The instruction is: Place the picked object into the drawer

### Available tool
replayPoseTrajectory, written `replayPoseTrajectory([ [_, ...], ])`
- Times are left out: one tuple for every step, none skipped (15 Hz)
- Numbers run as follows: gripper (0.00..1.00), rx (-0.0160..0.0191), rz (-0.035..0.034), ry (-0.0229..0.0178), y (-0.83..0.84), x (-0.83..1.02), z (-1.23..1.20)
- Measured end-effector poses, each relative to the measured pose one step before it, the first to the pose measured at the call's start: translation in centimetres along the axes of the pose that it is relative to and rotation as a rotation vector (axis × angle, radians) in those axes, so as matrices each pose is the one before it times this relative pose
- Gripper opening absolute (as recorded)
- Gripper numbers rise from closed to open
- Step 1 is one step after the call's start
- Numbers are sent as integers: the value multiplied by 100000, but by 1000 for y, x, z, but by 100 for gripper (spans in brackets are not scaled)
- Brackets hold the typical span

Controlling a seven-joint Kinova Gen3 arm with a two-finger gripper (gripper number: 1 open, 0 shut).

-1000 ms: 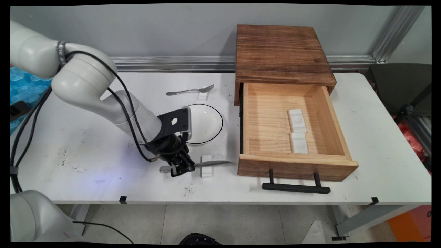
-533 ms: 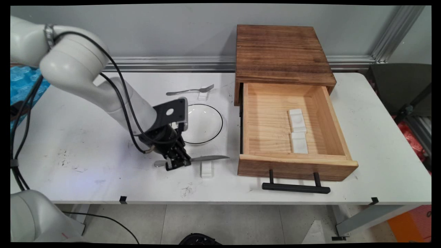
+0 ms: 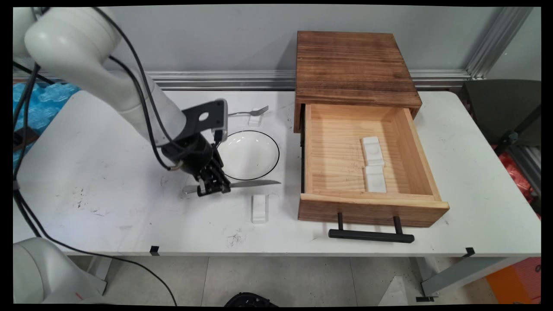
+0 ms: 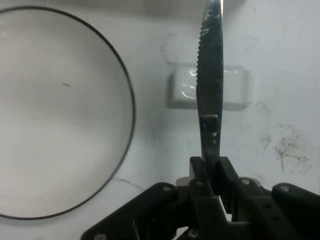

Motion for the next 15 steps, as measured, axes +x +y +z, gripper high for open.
replayPoseTrajectory([
  [0, 167, 81, -53, -179, 231, -332],
  [0, 329, 67, -12, -298, 371, -494],
  [0, 412, 150, 49, -350, 487, -587],
  [0, 462, 240, 94, -395, 592, -651],
  [0, 317, 239, 135, -289, 483, -487],
  [0, 321, 318, 218, -285, 543, -493],
  [0, 210, 223, 122, -185, 353, -314],
  [0, 315, 380, 256, -321, 656, -552],
  [0, 256, 372, 233, -260, 572, -450],
  [0, 312, 339, 367, -317, 681, -508],
  [0, 273, 271, 471, -262, 621, -407],
  [0, 332, 356, 616, -293, 747, -419],
  [0, 282, 445, 745, -277, 813, -350],
  [0, 297, 282, 841, -240, 767, -234],
  [0, 343, 334, 1172, -264, 936, -205],
])
